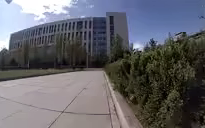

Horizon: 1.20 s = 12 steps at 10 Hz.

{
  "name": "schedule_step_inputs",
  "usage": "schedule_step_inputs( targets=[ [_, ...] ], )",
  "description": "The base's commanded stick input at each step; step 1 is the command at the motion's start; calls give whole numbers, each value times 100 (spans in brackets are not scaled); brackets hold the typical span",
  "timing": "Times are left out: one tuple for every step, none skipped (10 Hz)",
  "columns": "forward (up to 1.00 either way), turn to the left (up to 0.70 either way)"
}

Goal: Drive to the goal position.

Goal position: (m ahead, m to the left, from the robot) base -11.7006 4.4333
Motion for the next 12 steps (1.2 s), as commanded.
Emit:
schedule_step_inputs(
  targets=[
    [4,0],
    [4,0],
    [4,0],
    [4,0],
    [4,0],
    [4,0],
    [4,0],
    [4,0],
    [4,0],
    [4,0],
    [4,0],
    [4,0]
  ],
)
